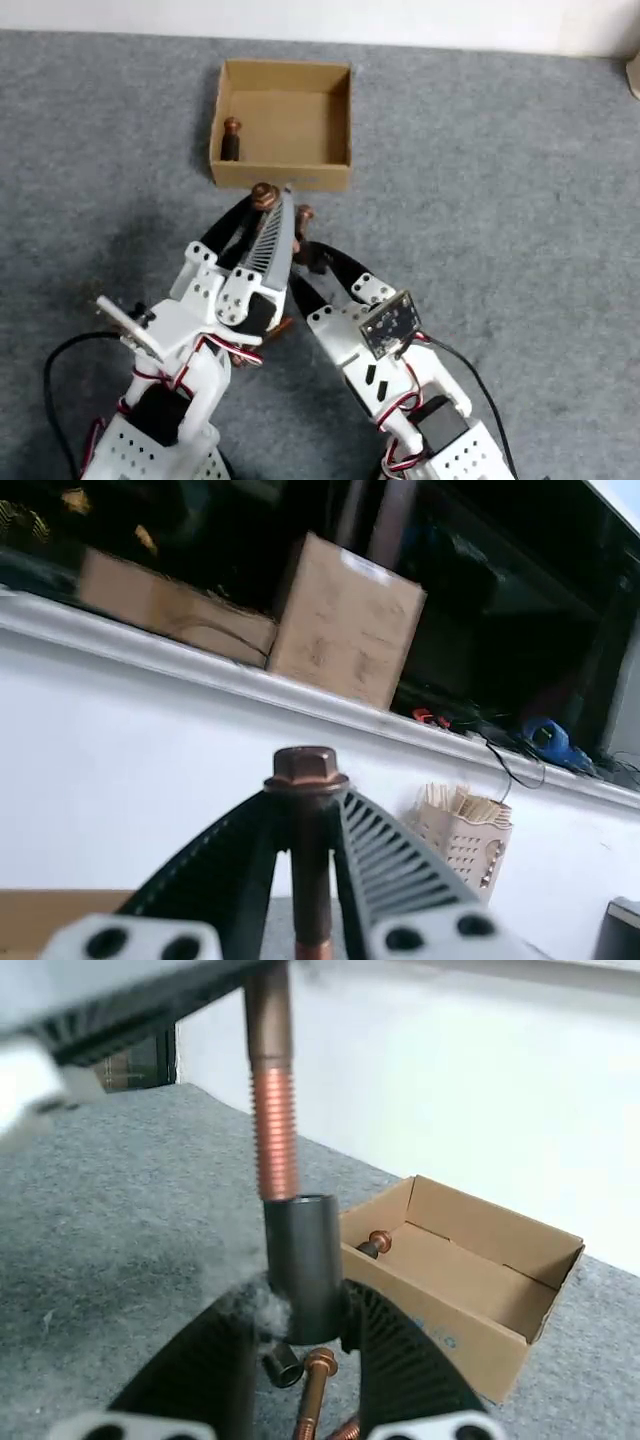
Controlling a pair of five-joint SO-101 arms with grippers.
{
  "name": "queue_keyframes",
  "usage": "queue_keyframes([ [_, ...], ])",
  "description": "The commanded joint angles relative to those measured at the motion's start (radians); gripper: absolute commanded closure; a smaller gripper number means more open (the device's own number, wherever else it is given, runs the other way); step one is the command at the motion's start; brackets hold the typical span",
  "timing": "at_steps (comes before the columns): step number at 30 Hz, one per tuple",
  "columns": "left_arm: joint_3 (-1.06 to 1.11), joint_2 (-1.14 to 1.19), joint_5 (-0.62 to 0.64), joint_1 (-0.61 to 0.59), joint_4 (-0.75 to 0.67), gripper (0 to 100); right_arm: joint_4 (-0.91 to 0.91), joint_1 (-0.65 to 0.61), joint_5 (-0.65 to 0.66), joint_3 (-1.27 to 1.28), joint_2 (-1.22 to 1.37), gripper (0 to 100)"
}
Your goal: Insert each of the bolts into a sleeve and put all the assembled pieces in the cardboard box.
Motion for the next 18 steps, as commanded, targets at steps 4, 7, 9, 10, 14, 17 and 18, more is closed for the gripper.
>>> queue_keyframes([
  [4, 0.002, 0.013, -0.005, -0.038, -0.021, 99, -0.038, -0.007, -0.008, 0.024, -0.021, 99.4],
  [7, 0.005, 0.013, 0.0, -0.031, -0.021, 99, -0.038, -0.007, -0.008, 0.022, -0.021, 99.4],
  [9, 0.012, 0.013, 0.0, -0.016, -0.021, 99, -0.038, -0.01, -0.008, 0.022, -0.021, 99.4],
  [10, 0.012, 0.013, 0.0, 0.001, -0.021, 99, -0.038, -0.013, -0.008, 0.021, -0.021, 99.4],
  [14, 0.008, 0.013, 0.0, 0.048, -0.021, 99, -0.038, -0.036, -0.008, 0.028, -0.021, 99.4],
  [17, 0.012, 0.013, 0.0, 0.051, -0.021, 99, -0.038, -0.058, -0.008, 0.03, -0.021, 99.4],
  [18, 0.013, 0.013, 0.0, 0.047, -0.021, 99, -0.038, -0.062, -0.008, 0.03, -0.021, 99.4],
])
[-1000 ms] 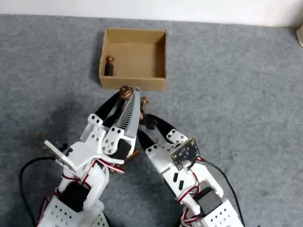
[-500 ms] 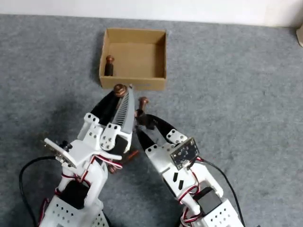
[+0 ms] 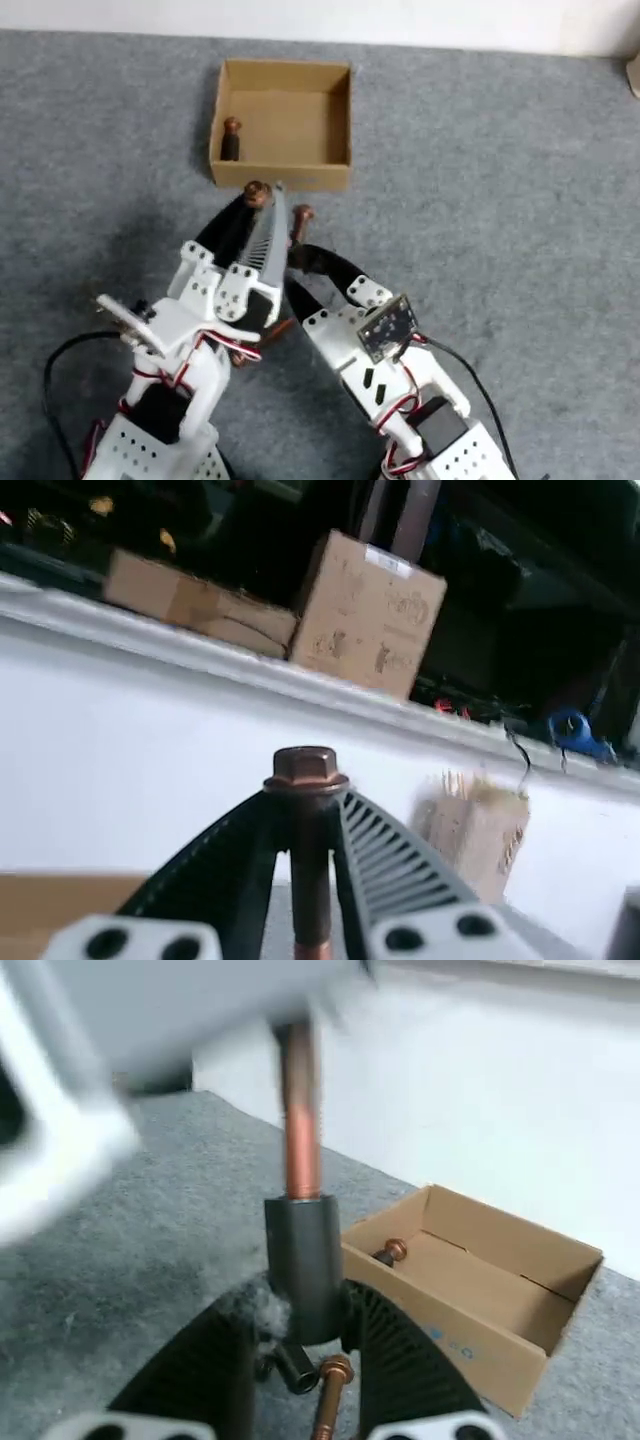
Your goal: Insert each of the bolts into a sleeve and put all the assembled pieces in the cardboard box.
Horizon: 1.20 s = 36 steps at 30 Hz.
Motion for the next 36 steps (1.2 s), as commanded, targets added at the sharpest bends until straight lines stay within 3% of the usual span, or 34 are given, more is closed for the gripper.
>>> queue_keyframes([
  [1, -0.007, -0.001, 0.005, 0.022, -0.02, 99, -0.036, -0.033, -0.005, 0.03, -0.018, 99.4],
  [13, 0.111, -0.007, 0.008, 0.001, -0.011, 99, -0.038, 0.051, -0.005, 0.022, -0.018, 99.4],
  [18, 0.11, -0.01, 0.1, -0.045, 0.11, 99, -0.039, 0.051, -0.005, 0.024, -0.018, 99.4],
  [23, 0.11, -0.01, 0.098, -0.041, 0.198, 99, -0.041, 0.051, -0.005, 0.027, -0.018, 99.4],
  [31, 0.099, -0.01, -0.064, -0.035, 0.428, 72, -0.039, 0.05, -0.005, 0.03, -0.018, 99.4],
  [36, 0.097, -0.01, -0.061, -0.061, 0.451, 71, -0.039, 0.05, -0.005, 0.03, -0.018, 99.4],
])
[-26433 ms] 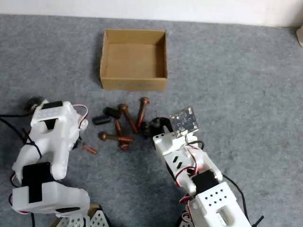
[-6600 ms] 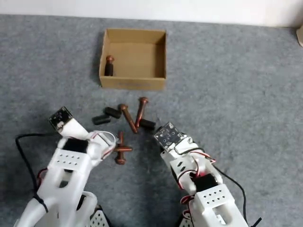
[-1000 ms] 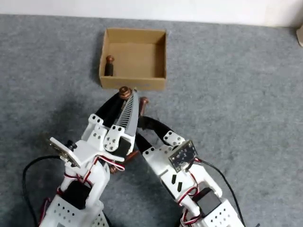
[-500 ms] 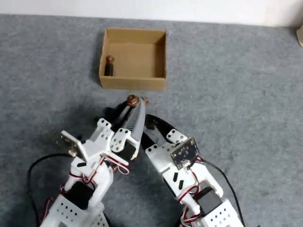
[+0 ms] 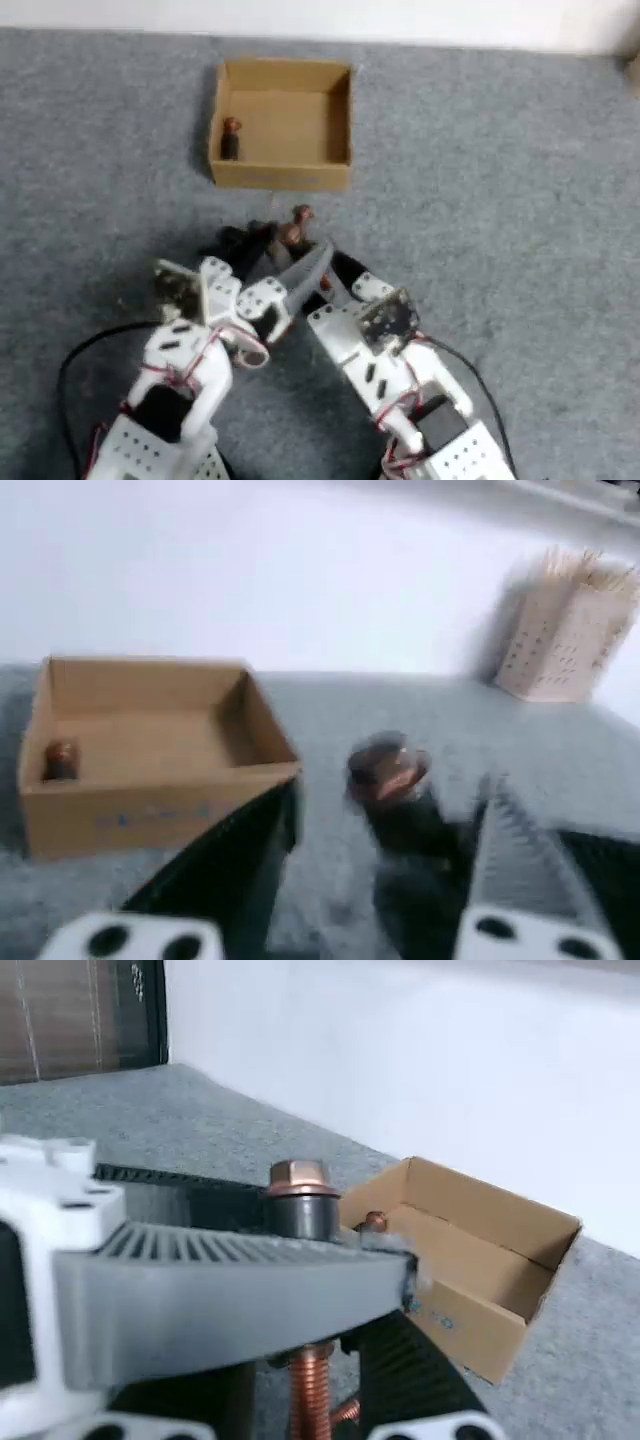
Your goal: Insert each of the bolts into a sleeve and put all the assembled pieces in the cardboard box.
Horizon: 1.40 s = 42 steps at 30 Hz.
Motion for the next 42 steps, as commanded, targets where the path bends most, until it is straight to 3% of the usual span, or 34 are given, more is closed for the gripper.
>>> queue_keyframes([
  [1, -0.01, 0.007, -0.011, -0.033, 0.031, 71, -0.044, 0.01, -0.008, 0.03, -0.024, 99.4],
  [4, -0.064, 0.007, 0.032, -0.071, 0.031, 71, -0.044, 0.01, -0.008, 0.03, -0.024, 99.4],
  [12, -0.182, 0.007, 0.379, -0.088, 0.034, 71, -0.044, 0.01, -0.008, 0.031, -0.018, 99.4],
  [16, -0.208, 0.007, 0.479, -0.097, 0.037, 71, -0.044, 0.01, -0.008, 0.031, -0.018, 99.4],
  [19, -0.222, 0.015, 0.497, -0.136, 0.121, 71, -0.044, 0.01, -0.008, 0.031, -0.016, 99.4],
  [22, -0.255, 0.016, 0.436, -0.2, 0.261, 71, -0.044, 0.01, -0.008, 0.033, -0.015, 99.4],
  [27, -0.294, 0.018, 0.135, -0.312, 0.445, 75, -0.047, 0.01, -0.006, 0.056, -0.015, 99.4],
  [33, -0.246, 0.018, -0.126, -0.371, 0.445, 79, -0.044, 0.01, 0.071, 0.054, -0.015, 99.4],
  [42, -0.134, 0.018, -0.146, -0.51, 0.249, 80, 0.018, 0.025, 0.078, 0.053, -0.013, 99.4],
])
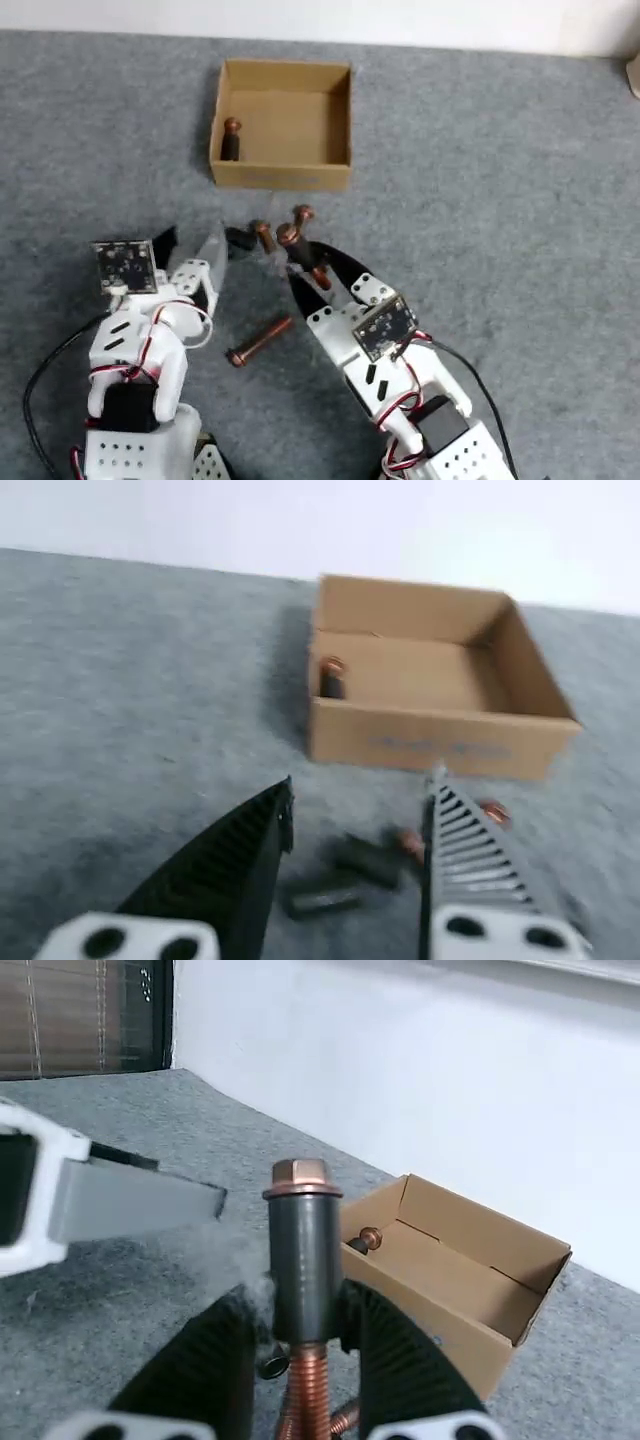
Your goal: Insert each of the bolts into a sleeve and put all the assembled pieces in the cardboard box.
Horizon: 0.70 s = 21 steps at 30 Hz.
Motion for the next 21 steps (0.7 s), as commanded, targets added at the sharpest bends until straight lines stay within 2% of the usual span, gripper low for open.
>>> queue_keyframes([
  [1, 0.019, 0.002, -0.009, -0.027, -0.087, 80, 0.027, 0.024, 0.028, 0.051, -0.01, 99.4],
  [5, 0.035, 0.002, -0.011, -0.03, -0.098, 80, 0.028, 0.024, 0.101, -0.01, 0.01, 99.4],
  [9, 0.035, 0.002, -0.008, -0.031, -0.097, 80, 0.024, 0.024, 0.101, -0.189, 0.194, 99.4],
  [14, 0.035, 0.002, -0.006, -0.031, -0.095, 80, 0.024, 0.022, 0.1, -0.57, 0.664, 99.4],
  [21, 0.045, 0.002, -0.005, -0.05, -0.098, 80, 0.028, -0.013, 0.097, -1.3, 1.337, 99.4],
])
